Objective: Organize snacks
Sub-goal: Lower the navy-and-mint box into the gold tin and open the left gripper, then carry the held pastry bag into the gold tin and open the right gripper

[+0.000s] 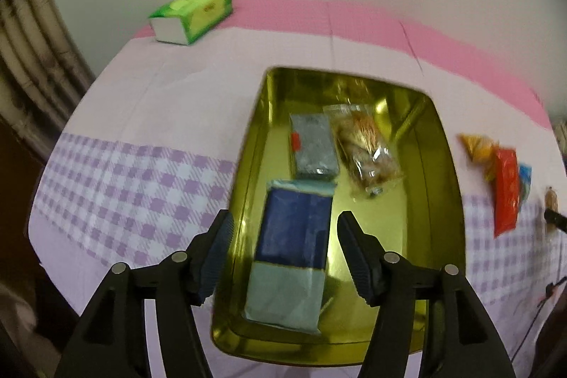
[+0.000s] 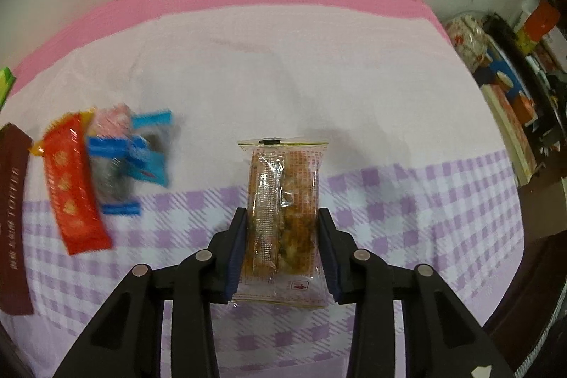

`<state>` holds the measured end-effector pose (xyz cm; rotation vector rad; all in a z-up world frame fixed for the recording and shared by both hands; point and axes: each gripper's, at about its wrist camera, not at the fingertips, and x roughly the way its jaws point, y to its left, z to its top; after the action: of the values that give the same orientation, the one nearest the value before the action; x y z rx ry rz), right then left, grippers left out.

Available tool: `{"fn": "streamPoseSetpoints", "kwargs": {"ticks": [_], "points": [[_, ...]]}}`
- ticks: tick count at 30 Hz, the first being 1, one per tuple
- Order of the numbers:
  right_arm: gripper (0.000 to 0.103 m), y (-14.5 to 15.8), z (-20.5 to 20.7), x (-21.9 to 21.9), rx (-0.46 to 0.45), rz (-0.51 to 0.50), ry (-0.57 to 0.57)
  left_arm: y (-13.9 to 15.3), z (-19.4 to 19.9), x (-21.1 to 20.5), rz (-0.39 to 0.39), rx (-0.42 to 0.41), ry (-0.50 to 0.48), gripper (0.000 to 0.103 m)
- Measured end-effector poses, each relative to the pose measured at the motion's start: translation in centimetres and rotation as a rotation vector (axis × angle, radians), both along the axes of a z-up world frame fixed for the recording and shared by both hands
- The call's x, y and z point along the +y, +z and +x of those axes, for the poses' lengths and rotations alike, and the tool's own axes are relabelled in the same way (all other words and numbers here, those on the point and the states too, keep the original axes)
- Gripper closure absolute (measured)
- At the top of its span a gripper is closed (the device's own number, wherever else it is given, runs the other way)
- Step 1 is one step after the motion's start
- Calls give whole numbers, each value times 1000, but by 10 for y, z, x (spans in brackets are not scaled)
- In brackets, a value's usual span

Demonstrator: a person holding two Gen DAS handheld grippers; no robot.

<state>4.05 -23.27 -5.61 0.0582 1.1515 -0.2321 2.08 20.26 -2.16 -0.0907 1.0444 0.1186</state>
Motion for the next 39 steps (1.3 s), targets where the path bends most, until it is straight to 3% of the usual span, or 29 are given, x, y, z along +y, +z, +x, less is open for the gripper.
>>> {"fn": "streamPoseSetpoints", "kwargs": {"ticks": [6,8,9,11,17,21,30,39], "points": [[68,34,14,50,-68,21,103,20,-6,10,-46,-78,10,38],[68,46,24,92,-83,79,188,22,-7,15,-18,-88,39,37],[68,46,24,92,-83,79,188,22,-7,18,-5,-88,51,37],[68,52,36,144,-84,119,284,23,-8,26,23,-93,87,37],[68,49,54,214,-60,178,396,21,-18,56,97,-93,202,37],[68,37,70,259,-25,202,469,15,-20,73,93,-72,255,37],[68,29,86,311,-28,107,532,6,-18,86,66,-37,311,37],[69,20,101,334,2,120,543,4,-18,95,60,-24,350,37]]}}
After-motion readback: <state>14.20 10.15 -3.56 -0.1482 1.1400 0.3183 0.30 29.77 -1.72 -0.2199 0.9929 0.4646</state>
